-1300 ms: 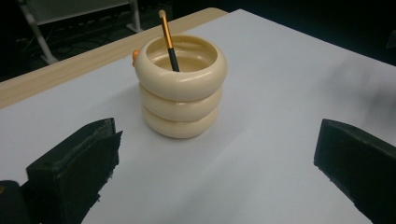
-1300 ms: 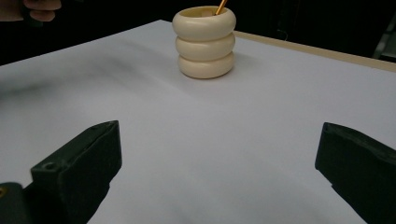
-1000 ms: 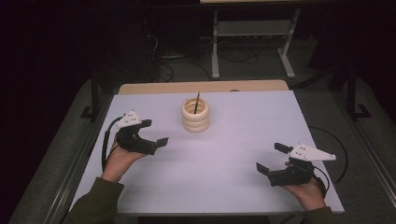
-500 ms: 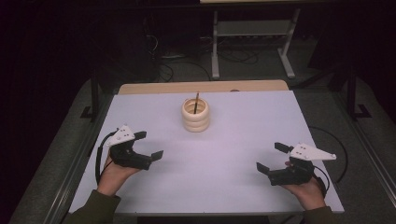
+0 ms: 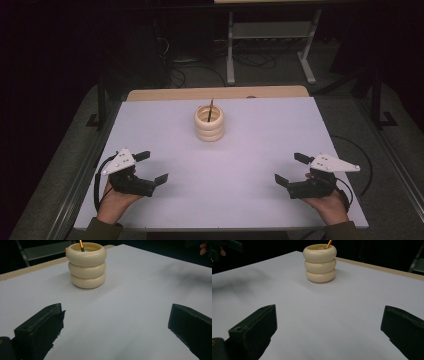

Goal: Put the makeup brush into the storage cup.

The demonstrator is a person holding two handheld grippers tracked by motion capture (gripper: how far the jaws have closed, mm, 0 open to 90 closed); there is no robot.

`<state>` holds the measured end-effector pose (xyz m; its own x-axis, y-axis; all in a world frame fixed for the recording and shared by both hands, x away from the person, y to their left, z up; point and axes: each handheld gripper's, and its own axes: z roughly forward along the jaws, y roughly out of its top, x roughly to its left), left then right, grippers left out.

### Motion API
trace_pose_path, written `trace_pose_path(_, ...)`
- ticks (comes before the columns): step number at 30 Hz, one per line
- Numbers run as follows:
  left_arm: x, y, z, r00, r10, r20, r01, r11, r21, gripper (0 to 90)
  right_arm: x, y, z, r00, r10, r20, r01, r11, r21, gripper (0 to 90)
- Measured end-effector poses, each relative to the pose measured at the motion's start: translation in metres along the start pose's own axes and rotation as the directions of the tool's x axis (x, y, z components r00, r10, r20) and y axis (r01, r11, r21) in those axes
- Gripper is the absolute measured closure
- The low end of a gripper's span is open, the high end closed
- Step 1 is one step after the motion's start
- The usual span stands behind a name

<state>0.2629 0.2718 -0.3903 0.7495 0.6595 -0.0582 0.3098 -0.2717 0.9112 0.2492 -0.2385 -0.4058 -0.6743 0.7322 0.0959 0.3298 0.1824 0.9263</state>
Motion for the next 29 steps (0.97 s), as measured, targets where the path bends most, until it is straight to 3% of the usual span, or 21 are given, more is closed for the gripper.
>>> trace_pose_path(8, -0.004, -0.013, -0.009, 1.0, -0.003, -0.001, 0.003, 0.9999, -0.013, 0.0, 0.0, -0.001, 0.0, 1.0, 0.005, 0.003, -0.005, 1.0, 0.0, 0.0)
trace_pose_path(13, -0.005, -0.022, -0.009, 0.9999, -0.008, 0.008, 0.008, 1.0, 0.004, 0.0, 0.0, -0.002, -0.001, 1.0, 0.001, 0.006, -0.001, 1.0, 0.0, 0.0)
trace_pose_path(29, -0.006, -0.023, -0.003, 0.9996, -0.005, 0.029, 0.004, 0.9998, 0.018, 0.0, 0.0, -0.003, -0.003, 0.9999, -0.003, 0.013, 0.003, 1.0, -0.008, 0.0)
